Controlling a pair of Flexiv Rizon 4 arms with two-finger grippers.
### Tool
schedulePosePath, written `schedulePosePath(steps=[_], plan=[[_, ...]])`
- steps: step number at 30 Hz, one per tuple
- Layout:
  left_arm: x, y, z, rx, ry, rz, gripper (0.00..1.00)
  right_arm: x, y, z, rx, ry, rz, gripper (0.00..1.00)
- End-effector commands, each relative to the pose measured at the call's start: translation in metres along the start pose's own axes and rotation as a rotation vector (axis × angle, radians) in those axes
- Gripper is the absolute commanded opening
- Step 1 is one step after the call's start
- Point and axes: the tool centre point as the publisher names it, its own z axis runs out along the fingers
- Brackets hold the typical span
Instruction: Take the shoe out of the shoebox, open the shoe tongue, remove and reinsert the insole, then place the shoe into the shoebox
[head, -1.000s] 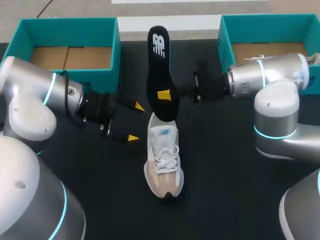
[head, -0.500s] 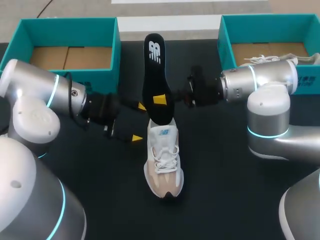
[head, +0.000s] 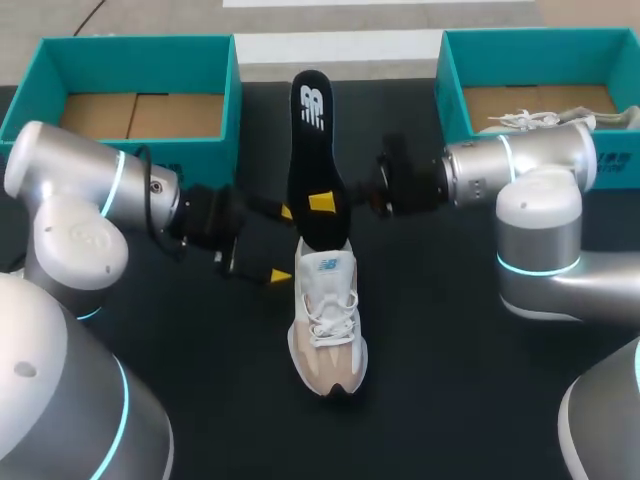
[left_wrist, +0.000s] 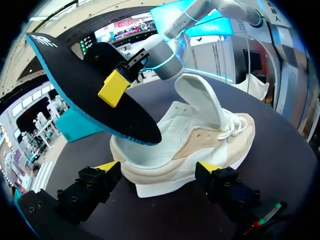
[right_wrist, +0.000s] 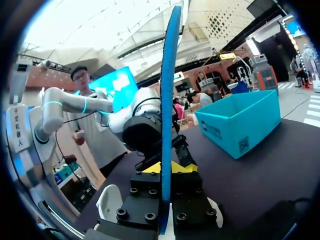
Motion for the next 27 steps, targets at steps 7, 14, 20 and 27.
schedulePosePath(steps=[7,14,20,27], plan=[[0.001,0.001,0.002,-0.026,0.006,-0.01,1.0,-0.005,-0.016,0.005,-0.024,0.013,0.017,0.0],[0.001,0.001,0.002,-0.026,0.006,-0.01,1.0,-0.009,-0.029,0.009,-0.033,0.03,0.038,0.0],[0.001,0.001,0.002,-0.026,0.006,-0.01,1.0,-0.01,-0.038,0.009,-0.046,0.032,0.07,0.0],[0.001,0.001,0.002,-0.026,0.006,-0.01,1.0,-0.007,-0.049,0.012,-0.046,0.037,0.111,0.0]])
